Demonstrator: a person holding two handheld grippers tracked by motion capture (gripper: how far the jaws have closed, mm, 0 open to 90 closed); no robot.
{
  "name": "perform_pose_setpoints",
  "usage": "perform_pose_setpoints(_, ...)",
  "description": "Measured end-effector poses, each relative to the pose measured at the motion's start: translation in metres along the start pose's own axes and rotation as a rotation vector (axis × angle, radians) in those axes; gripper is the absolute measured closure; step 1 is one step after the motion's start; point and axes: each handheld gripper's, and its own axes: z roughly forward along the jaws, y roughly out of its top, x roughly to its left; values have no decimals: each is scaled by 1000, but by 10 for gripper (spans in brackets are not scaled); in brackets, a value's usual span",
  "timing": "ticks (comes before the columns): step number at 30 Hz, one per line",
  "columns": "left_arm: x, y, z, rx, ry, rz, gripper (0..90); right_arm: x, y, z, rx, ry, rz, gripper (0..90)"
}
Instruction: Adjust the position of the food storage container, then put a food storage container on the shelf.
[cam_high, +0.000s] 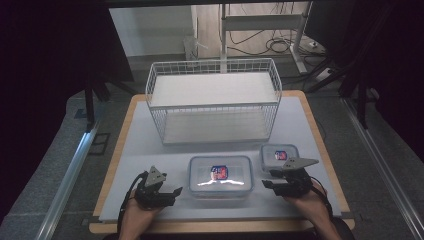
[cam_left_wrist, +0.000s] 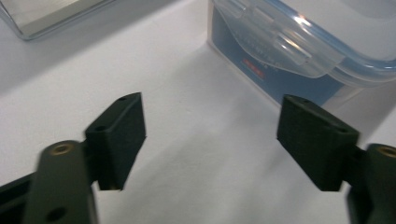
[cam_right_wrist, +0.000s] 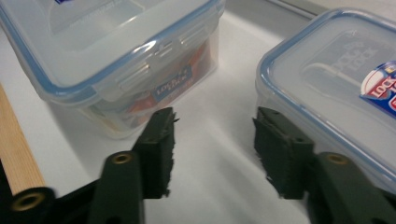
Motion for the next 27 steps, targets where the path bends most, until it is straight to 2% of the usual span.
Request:
perform_pose_setpoints(3, 1, 0, 0, 2, -8, -5, 185, 1, -1, 2, 14, 11, -10, 409)
perform_pose_setpoints(8, 4, -2, 1, 16, -13, -28, 145, 2, -2, 7, 45, 2, -28, 365)
perform_pose_setpoints(14, 6, -3, -1, 3, -19, -42, 135, 2, -3, 8, 50, -3, -26, 351)
perform_pose_setpoints(20, 8, -3, -1, -2, -14, -51, 95, 6, -2, 8, 59, -4, -48, 331)
perform_pose_setpoints(22, 9, -4, -2, -13, -10, -55, 99, 7, -1, 8, 60, -4, -48, 330)
perform_pose_setpoints(24, 10, -5, -3, -21, -7, -67, 146, 9, -1, 8, 67, -7, -48, 333)
perform_pose_setpoints(26, 13, -6, -4, -38, -11, -95, 149, 9, 0, 6, 73, -8, -44, 357)
perform_pose_setpoints(27, 13, -6, -4, -38, -11, -95, 149, 10, 1, 5, 74, -9, -39, 363)
